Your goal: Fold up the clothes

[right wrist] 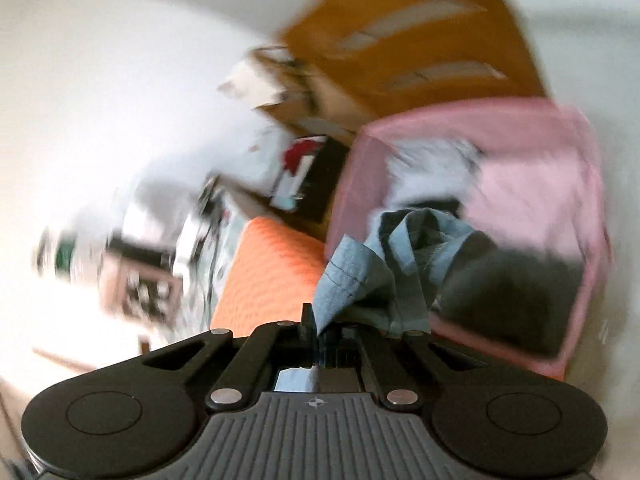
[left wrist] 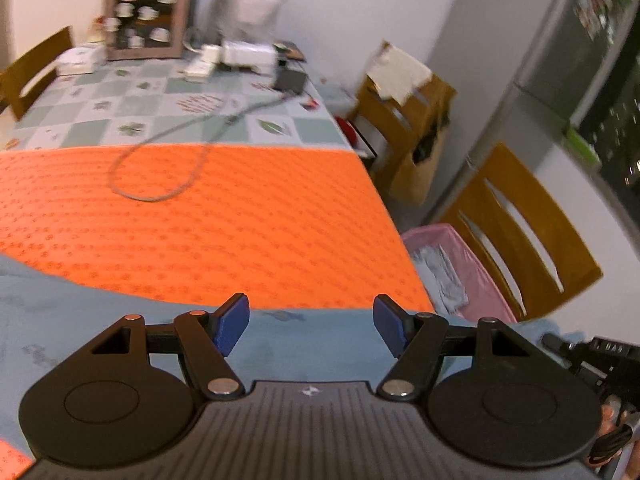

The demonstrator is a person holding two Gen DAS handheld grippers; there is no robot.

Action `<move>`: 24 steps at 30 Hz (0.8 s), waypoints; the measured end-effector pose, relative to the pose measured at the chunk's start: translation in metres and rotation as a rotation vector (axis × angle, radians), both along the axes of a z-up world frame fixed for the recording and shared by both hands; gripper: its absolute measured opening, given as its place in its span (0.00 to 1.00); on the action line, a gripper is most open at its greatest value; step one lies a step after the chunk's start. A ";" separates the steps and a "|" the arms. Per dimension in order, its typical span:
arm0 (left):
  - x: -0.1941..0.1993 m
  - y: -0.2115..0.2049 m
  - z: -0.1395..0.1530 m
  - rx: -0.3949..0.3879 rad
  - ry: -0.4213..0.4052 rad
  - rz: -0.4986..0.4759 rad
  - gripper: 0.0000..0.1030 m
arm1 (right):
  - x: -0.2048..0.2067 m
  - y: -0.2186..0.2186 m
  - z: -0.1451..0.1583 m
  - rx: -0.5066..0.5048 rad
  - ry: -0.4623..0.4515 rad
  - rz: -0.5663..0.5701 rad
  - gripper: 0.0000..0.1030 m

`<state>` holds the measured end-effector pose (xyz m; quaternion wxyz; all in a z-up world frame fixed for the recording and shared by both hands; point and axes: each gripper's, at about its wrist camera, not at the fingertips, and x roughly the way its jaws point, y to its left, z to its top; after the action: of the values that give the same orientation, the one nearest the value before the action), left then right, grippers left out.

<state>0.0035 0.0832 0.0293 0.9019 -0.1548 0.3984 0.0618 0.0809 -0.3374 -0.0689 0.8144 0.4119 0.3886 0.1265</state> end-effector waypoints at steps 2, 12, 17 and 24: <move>-0.014 0.023 0.005 -0.015 -0.017 0.041 0.73 | 0.009 0.032 0.021 -0.079 -0.058 0.074 0.03; -0.115 0.191 0.014 -0.079 -0.110 0.228 0.73 | 0.009 0.245 0.071 -0.324 -0.237 0.418 0.04; -0.162 0.277 0.000 -0.116 -0.108 0.251 0.74 | -0.033 0.365 0.063 -0.398 -0.242 0.586 0.03; -0.197 0.363 -0.034 -0.177 -0.058 0.249 0.74 | -0.115 0.487 0.012 -0.593 -0.221 0.814 0.04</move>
<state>-0.1935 0.4460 -0.0042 0.8811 -0.2838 0.3540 0.1334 -0.0340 0.1496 -0.0566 0.8172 -0.0374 0.4483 0.3604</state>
